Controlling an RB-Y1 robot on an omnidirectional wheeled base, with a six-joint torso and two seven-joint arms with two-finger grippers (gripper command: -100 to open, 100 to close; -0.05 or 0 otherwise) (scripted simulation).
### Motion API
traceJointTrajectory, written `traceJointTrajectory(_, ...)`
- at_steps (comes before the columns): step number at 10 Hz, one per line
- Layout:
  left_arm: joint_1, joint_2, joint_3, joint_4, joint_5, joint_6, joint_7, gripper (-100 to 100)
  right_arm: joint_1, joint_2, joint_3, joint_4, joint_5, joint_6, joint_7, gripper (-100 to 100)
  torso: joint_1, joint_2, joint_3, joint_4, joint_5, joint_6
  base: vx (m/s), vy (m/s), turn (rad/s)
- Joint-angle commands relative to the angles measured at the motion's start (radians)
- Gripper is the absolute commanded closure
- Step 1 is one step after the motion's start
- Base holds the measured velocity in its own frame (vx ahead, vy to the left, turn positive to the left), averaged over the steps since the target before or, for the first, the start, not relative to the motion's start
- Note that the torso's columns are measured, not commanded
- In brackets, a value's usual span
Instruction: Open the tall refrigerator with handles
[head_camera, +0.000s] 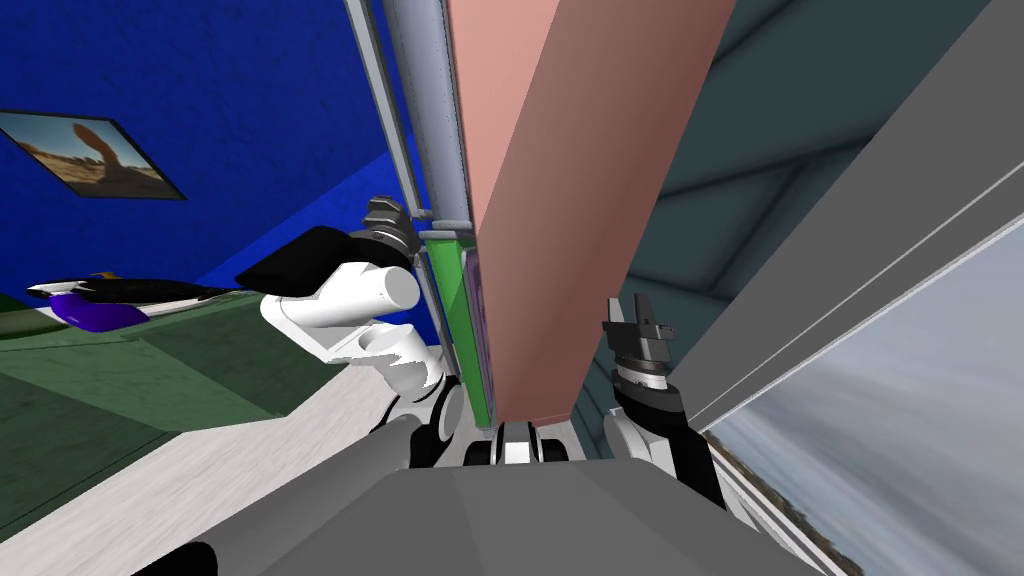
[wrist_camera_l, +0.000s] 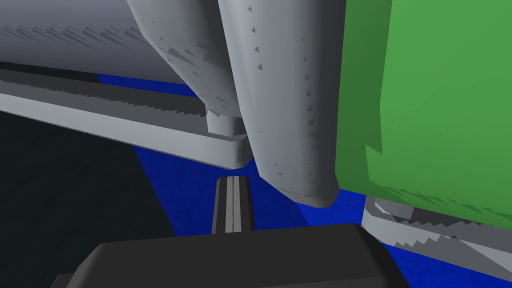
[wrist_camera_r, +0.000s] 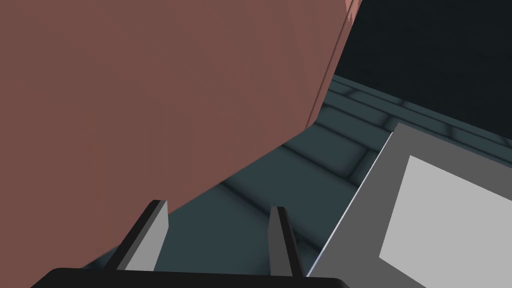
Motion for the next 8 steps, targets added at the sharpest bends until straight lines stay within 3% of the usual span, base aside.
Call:
traceJointTrajectory(1, 0.026, -0.009, -0.012, -0.001, 0.004, -0.044, 0.007, 100, 0.000, 0.000, 0.000, 0.000, 0.000, 0.000, 0.000, 0, 0.003, 0.001, 0.002, -0.001, 0.002, -0.002, -0.038, -0.017, -0.017)
traceJointTrajectory(2, 0.045, -0.012, -0.014, -0.003, 0.007, -0.060, 0.010, 100, 0.000, 0.000, 0.000, 0.000, 0.000, 0.000, 0.000, 0, 0.006, 0.002, 0.004, -0.002, 0.005, -0.003, -0.041, -0.021, -0.018)
traceJointTrajectory(3, 0.035, -0.009, -0.010, -0.004, 0.006, -0.048, 0.008, 100, 0.000, 0.000, 0.000, 0.000, 0.000, 0.000, 0.000, 0, 0.009, 0.004, 0.007, -0.003, 0.008, -0.005, -0.026, -0.014, 0.004)
traceJointTrajectory(4, 0.029, 0.040, -0.009, 0.002, 0.005, -0.043, 0.007, -100, 0.000, 0.000, 0.000, 0.000, 0.000, 0.000, 0.000, 0, 0.013, 0.005, 0.008, -0.003, 0.009, -0.006, -0.023, -0.013, 0.017)
traceJointTrajectory(8, -0.016, 0.143, -0.001, 0.037, -0.005, 0.001, -0.001, -100, 0.000, 0.000, 0.000, 0.000, 0.000, 0.000, 0.000, 0, 0.005, 0.009, 0.007, 0.004, 0.002, -0.004, -0.010, 0.005, 0.019)
